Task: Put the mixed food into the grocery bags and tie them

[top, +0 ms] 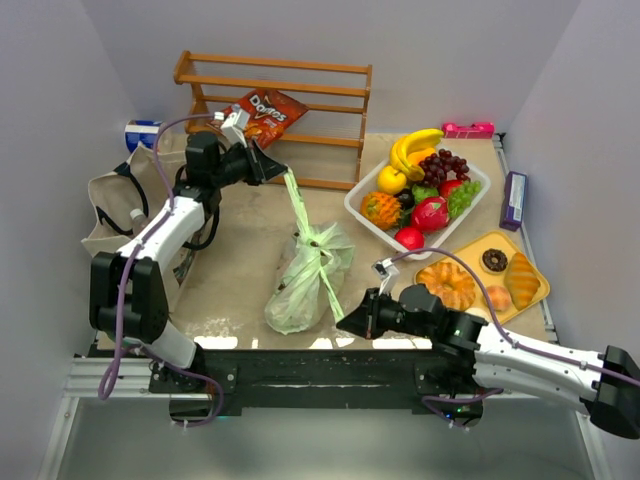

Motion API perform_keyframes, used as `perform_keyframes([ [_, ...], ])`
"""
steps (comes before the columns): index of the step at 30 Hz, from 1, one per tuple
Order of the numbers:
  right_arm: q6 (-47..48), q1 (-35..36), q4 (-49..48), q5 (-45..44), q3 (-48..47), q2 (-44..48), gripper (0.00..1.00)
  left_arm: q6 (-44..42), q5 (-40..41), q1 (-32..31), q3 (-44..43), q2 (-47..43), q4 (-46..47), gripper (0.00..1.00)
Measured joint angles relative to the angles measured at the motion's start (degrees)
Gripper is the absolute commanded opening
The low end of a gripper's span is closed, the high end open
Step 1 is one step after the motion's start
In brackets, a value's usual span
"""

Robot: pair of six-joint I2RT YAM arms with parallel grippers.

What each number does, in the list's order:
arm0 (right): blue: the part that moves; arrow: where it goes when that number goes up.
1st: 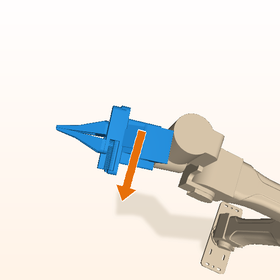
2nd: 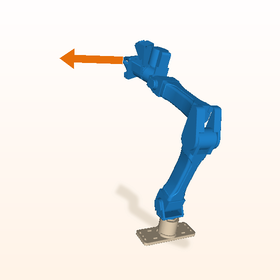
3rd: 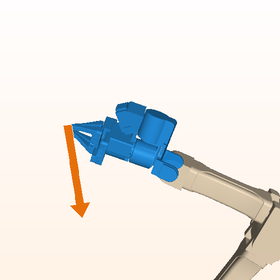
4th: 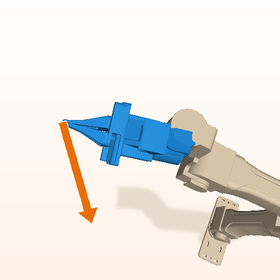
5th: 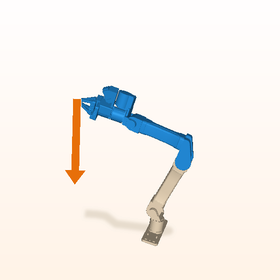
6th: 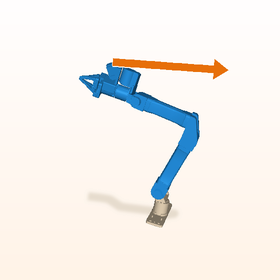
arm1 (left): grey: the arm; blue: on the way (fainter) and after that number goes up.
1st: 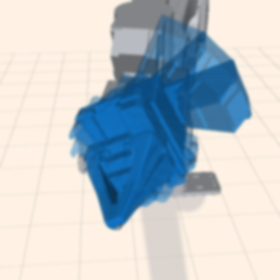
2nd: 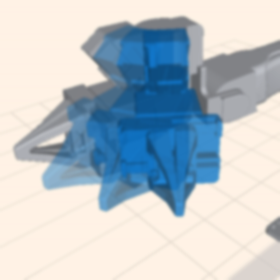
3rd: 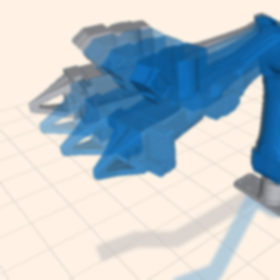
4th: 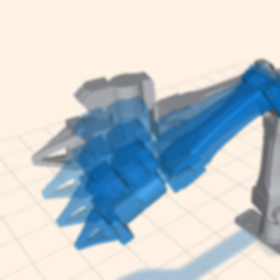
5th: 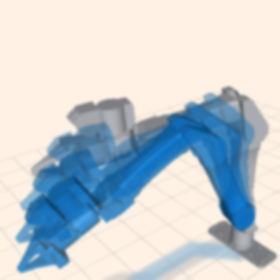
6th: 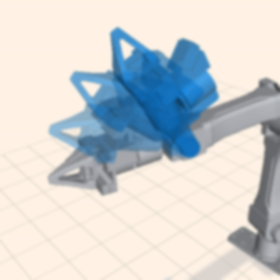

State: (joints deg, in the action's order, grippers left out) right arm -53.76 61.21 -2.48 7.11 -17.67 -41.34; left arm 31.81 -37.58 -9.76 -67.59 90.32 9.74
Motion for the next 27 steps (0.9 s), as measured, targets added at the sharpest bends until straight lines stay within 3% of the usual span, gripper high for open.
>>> perform_keyframes([
  [27, -2.47, 1.79, 0.79, -0.24, 1.95, 2.91, 0.00, -3.96, 3.30, 0.00, -2.69, 4.02, -7.91, 0.00],
])
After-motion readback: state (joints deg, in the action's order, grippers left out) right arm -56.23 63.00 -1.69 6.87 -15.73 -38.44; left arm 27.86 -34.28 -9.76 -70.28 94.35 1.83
